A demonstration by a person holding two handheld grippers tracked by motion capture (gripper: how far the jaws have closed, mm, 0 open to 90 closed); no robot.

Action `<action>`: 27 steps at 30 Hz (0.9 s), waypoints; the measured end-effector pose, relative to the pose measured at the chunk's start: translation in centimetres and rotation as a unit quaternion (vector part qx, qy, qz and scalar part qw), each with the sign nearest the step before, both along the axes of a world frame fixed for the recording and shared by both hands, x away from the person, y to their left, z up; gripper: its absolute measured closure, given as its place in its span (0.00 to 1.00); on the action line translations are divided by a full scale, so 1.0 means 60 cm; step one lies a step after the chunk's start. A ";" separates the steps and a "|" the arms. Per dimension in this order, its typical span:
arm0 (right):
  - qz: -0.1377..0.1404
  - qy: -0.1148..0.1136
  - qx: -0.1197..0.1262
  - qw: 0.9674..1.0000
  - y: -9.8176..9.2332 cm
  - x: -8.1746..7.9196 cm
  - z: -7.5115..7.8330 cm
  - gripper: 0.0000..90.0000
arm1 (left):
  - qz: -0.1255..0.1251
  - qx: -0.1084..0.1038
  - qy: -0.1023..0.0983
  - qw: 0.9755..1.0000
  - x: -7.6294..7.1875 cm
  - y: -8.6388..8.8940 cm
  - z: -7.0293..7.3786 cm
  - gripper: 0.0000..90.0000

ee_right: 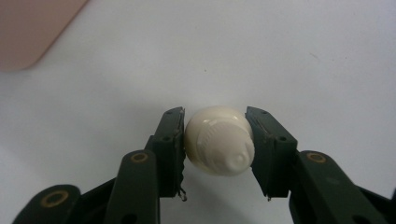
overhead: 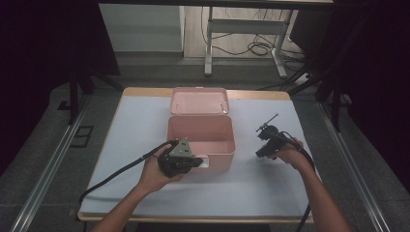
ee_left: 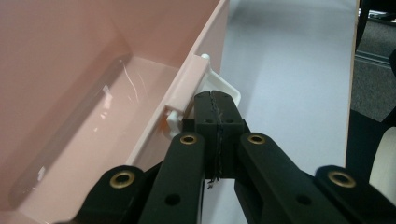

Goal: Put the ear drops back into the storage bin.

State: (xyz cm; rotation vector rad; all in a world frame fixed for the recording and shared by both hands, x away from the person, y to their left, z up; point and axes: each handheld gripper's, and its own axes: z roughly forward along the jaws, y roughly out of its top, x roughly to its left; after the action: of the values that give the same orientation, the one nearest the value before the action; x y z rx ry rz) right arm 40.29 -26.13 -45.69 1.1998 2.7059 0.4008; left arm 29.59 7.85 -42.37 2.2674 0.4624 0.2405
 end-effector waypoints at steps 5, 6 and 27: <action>-0.002 0.007 -0.004 1.000 0.001 0.003 -0.001 0.66 | 0.000 0.000 0.000 1.000 0.000 0.000 0.000 1.00; -0.001 0.008 -0.004 1.000 0.001 0.003 -0.001 0.67 | 0.000 -0.001 0.000 1.000 0.000 0.000 0.000 1.00; 0.006 0.003 -0.008 1.000 0.006 0.003 0.014 0.67 | 0.000 -0.001 0.000 1.000 0.000 0.000 0.000 1.00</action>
State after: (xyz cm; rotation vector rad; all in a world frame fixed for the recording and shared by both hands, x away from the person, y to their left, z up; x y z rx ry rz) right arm 40.47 -25.78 -44.83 1.1839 2.7167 0.3776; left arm 29.59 7.86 -42.39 2.2657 0.4622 0.2405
